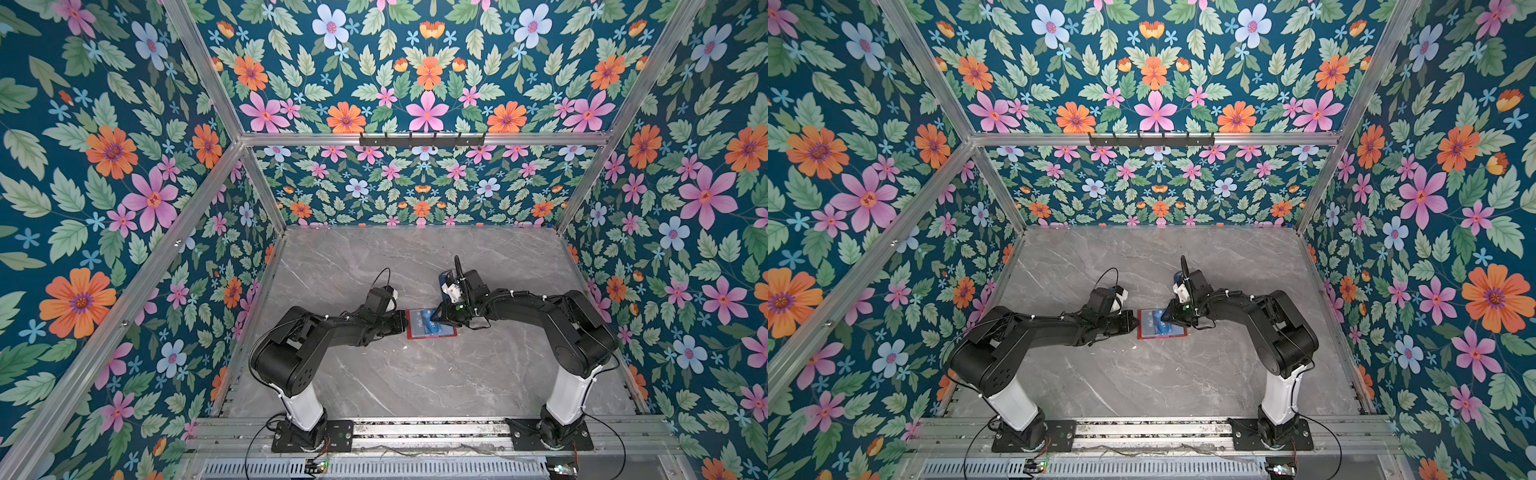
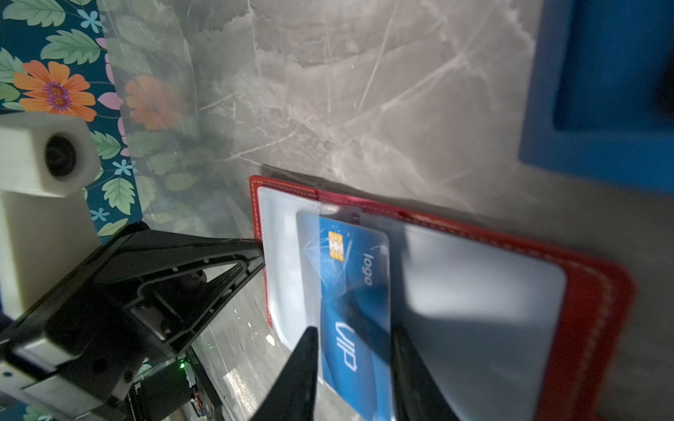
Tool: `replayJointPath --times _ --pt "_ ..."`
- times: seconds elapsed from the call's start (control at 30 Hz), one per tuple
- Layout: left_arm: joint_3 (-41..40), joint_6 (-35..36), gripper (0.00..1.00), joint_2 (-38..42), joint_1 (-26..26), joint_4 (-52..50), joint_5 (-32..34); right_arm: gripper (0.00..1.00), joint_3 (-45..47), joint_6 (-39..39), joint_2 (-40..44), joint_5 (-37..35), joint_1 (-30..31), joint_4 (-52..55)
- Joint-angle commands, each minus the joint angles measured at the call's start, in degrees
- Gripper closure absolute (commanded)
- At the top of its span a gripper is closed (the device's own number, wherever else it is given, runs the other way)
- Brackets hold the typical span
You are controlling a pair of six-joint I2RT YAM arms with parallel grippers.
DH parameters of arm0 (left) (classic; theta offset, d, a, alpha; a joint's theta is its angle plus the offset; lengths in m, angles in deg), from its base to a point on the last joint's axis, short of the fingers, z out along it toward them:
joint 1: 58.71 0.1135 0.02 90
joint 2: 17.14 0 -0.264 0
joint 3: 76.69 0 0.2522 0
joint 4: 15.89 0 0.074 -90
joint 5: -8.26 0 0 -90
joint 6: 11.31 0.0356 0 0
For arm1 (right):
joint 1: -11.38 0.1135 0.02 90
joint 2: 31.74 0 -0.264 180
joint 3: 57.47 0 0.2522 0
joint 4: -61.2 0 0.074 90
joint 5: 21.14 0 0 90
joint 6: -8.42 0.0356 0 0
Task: Insert credit cards into a card holder
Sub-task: Insert the credit card into the card slot.
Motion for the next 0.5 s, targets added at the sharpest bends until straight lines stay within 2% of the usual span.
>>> replayJointPath --times 0.0,0.23,0.47 --pt "-0.3 0.8 1.00 -0.7 -0.1 -6.7 1.6 0.60 -0.6 -1.1 0.5 -4.1 0.4 4.4" --pt "0.0 0.9 1.00 -0.8 -0.1 -6.8 1.3 0.49 -2.2 -2.4 2.1 -8.8 1.9 8.2" --pt "0.0 1.0 1.00 -0.8 -0.1 -6.9 1.3 0.49 -4.1 -3.7 3.7 -14.5 3.8 12.0"
